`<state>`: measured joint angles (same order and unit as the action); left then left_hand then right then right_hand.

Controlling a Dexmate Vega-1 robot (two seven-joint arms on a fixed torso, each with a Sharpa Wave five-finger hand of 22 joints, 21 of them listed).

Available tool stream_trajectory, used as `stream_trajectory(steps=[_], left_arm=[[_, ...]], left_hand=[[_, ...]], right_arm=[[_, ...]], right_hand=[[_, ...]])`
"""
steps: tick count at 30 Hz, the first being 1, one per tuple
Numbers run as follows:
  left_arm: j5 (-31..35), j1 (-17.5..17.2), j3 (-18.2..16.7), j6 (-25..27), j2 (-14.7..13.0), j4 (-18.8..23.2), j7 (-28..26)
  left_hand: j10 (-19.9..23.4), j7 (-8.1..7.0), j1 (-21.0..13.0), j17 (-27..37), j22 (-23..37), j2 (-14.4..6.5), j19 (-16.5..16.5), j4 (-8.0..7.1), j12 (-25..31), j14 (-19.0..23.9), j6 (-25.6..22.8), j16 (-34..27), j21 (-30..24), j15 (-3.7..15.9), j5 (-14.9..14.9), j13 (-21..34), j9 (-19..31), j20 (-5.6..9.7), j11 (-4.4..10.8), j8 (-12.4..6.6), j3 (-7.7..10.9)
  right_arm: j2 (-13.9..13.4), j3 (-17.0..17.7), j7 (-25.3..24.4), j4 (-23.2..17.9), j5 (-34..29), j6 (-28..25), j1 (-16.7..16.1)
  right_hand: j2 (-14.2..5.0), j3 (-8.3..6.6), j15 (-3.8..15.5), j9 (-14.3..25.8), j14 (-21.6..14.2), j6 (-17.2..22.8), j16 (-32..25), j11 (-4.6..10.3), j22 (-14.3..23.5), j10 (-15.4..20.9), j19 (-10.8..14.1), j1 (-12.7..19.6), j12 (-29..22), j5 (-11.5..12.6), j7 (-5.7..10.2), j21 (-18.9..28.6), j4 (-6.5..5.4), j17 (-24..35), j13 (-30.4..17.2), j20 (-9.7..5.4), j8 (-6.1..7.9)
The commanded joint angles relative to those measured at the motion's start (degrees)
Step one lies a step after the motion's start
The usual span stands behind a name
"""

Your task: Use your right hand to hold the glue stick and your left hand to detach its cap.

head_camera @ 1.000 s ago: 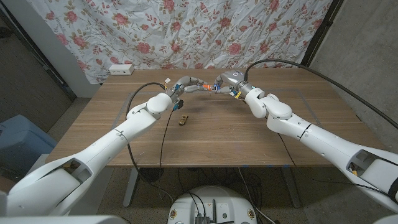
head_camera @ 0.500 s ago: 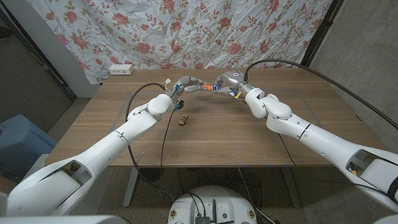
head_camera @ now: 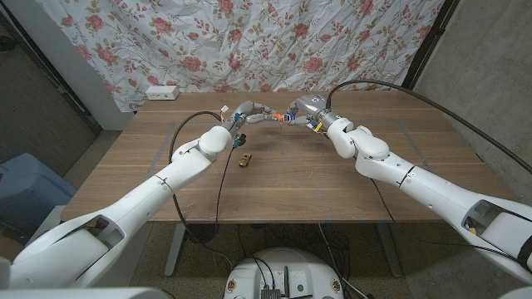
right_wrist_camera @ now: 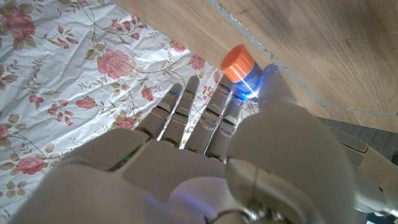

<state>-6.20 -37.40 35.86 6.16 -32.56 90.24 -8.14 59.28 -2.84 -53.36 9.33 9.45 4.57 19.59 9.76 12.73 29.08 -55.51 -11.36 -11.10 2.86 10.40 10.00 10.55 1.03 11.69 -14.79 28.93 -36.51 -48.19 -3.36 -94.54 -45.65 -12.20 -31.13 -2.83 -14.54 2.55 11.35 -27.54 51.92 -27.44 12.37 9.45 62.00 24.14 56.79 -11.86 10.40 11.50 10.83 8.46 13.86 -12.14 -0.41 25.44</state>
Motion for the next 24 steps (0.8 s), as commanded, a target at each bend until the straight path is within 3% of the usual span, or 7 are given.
stream_trajectory(steps=[1, 24], left_arm=[[0.7, 0.0, 0.1, 0.6, 0.0, 0.2, -0.8], [0.4, 0.7, 0.3, -0.4, 0.2, -1.1, 0.3]], left_hand=[[1.6, 0.55, -0.4, 0.0, 0.2, -0.6, 0.5, 0.04, -0.2, 0.7, -1.6, 0.3, 0.0, 6.24, 0.3, 0.3, 0.1, -0.09, 0.65, -0.04, -0.37], [3.6, 0.14, -1.1, 0.0, 0.2, -1.6, 0.8, 0.02, -0.3, 1.3, -3.7, 0.5, 0.1, 6.59, 0.3, 0.4, 0.2, 0.30, 0.83, 0.12, -0.63]], right_arm=[[0.0, -0.2, 0.0, 0.0, 0.0, 0.0, 0.0], [0.5, -0.8, 0.4, 1.3, -0.3, -0.2, 0.9]], right_hand=[[-0.59, 0.18, 7.09, 0.1, 0.0, 2.3, -0.5, 0.18, 0.2, 0.4, -0.2, -0.1, -0.1, 0.3, 1.45, 0.0, 0.07, 0.1, -0.2, -0.25, 0.10], [-0.84, 0.20, 7.38, 0.2, 0.1, 3.8, -0.6, 0.21, 0.1, 0.8, -0.2, 0.7, -0.2, 0.3, 1.46, 0.0, 0.48, 0.0, -0.2, -0.35, 0.36]])
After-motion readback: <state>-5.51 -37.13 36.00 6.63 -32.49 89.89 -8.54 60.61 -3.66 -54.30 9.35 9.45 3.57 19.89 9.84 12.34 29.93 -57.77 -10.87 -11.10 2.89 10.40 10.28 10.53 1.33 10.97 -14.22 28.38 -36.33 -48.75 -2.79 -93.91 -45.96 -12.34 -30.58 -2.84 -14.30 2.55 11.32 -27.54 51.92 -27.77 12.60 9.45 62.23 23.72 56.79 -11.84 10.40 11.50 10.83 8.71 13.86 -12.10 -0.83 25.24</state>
